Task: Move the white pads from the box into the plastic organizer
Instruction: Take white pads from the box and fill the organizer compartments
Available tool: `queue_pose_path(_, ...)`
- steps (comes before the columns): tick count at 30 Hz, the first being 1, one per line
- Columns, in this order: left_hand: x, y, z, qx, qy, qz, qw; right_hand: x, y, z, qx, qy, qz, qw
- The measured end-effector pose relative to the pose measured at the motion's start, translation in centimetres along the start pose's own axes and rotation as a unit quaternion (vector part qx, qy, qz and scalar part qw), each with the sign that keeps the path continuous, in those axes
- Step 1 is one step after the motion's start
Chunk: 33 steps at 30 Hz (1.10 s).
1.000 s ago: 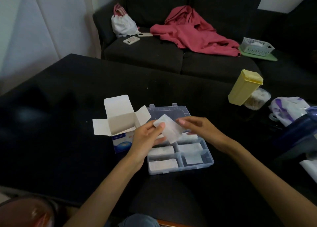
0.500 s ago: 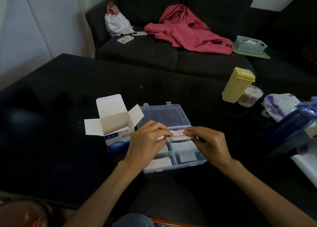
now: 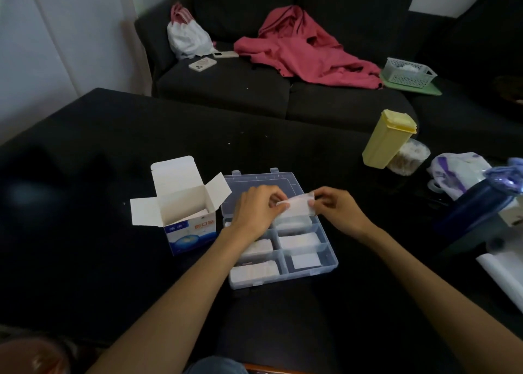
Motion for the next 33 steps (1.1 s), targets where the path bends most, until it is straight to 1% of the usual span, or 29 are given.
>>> queue_pose_path(4, 0.4, -0.3, -0.9, 0.016, -0.099, -0.003, 0.995, -1.2, -1.0, -1.0, -0.002, 0.146, 0.024, 0.989)
queue_pose_path(7, 0.6, -0.3, -1.4, 0.028, -0.156, -0.016, 0.987, -1.3, -1.3, -1.5, -0.022, 0.284, 0.051, 0.957)
queue_pose_path(10, 0.1, -0.2, -1.9, 0.051, -0.203, -0.056, 0.976, -0.8, -1.1, -1.6, -0.038, 0.354, 0.078, 0.931)
queue_pose_path(13, -1.1, 0.0, -2.3, 0.065, -0.268, -0.112, 0.955, -0.7, -1.1, -1.7, -0.04, 0.39, 0.083, 0.916)
queue_pose_path(16, -1.7, 0.4, -2.6, 0.072, -0.327, -0.141, 0.932, -0.5, -1.3, -1.5, -0.065, 0.406, 0.073, 0.909)
queue_pose_path(18, -1.6, 0.5, -2.6, 0.08, -0.35, -0.135, 0.923, -0.5, -1.5, -1.1, -0.081, 0.411, 0.048, 0.907)
queue_pose_path(22, -1.6, 0.1, -2.7, 0.091, -0.373, -0.096, 0.918, -1.1, -1.9, -1.3, -0.063, 0.43, -0.03, 0.9)
queue_pose_path(24, -1.6, -0.2, -2.9, 0.103, -0.388, -0.073, 0.913, -1.0, -2.2, -2.0, -0.046, 0.466, -0.056, 0.882)
queue_pose_path(26, -1.6, -0.4, -3.0, 0.112, -0.4, -0.06, 0.908, -0.9, -2.5, -3.2, -0.017, 0.508, -0.064, 0.859)
queue_pose_path(28, -1.7, -0.6, -3.2, 0.117, -0.403, -0.057, 0.906, -1.1, -2.8, -3.8, 0.009, 0.527, -0.077, 0.846)
queue_pose_path(31, -1.5, -0.7, -3.2, 0.119, -0.391, -0.061, 0.911, -1.4, -3.2, -3.3, 0.022, 0.515, -0.113, 0.849)
queue_pose_path(33, -1.2, -0.6, -3.1, 0.122, -0.373, -0.061, 0.918, -1.0, -3.5, -2.2, -0.003, 0.499, -0.108, 0.86)
Point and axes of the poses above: each hand's wrist, its own y-axis away from the middle knuckle, its own z-axis out of the back of the hand, x = y × z, the point moved 10 cm from there along -y, towards the middle knuckle, and after that the axes turned 7 degrees about -z, right-handed, at the moved point
